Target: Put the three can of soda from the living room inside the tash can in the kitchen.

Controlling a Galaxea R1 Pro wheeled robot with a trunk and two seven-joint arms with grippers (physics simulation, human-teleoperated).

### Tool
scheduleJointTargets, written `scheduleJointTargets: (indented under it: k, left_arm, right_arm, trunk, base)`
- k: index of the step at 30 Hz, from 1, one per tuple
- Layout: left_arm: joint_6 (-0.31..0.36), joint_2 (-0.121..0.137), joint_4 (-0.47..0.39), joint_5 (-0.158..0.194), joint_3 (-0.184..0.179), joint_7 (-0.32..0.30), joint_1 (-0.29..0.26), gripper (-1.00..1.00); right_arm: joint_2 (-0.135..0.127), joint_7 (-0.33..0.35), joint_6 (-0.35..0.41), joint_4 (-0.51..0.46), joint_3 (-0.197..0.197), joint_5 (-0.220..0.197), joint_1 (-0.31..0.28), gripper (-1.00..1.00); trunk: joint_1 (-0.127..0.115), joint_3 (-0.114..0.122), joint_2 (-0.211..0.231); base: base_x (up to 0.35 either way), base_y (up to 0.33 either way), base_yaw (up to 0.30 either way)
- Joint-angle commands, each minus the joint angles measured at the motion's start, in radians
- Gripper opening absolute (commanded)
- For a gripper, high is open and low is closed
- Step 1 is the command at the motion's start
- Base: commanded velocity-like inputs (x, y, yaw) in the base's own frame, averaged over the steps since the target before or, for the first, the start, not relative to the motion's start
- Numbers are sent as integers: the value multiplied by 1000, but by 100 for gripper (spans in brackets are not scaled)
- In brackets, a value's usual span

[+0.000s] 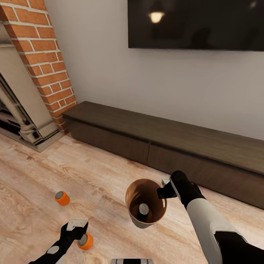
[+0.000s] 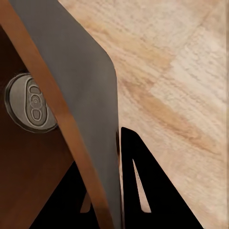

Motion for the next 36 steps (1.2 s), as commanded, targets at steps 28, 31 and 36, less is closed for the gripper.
scheduleJointTargets:
  k: [28,31,36]
  left_arm:
    - [-1,-1,0,-2,-1,0,0,100]
    - [0,-1,0,-5,-4,-3,0,100]
    - [1,-1,0,-3,-64,-2,0,100]
  right_arm:
    - [-38,1,6,14,-9,-33,-100,-100]
    - [-38,1,6,14,-10,-33,-99,-100]
    - [-38,1,6,13,-10,-33,-99,-100]
  trunk:
    - [63,-97,-108]
    - [65,-109,-109]
    - [66,-117,-110]
  base:
    - [0,0,0]
    - [0,0,0]
    - [0,0,0]
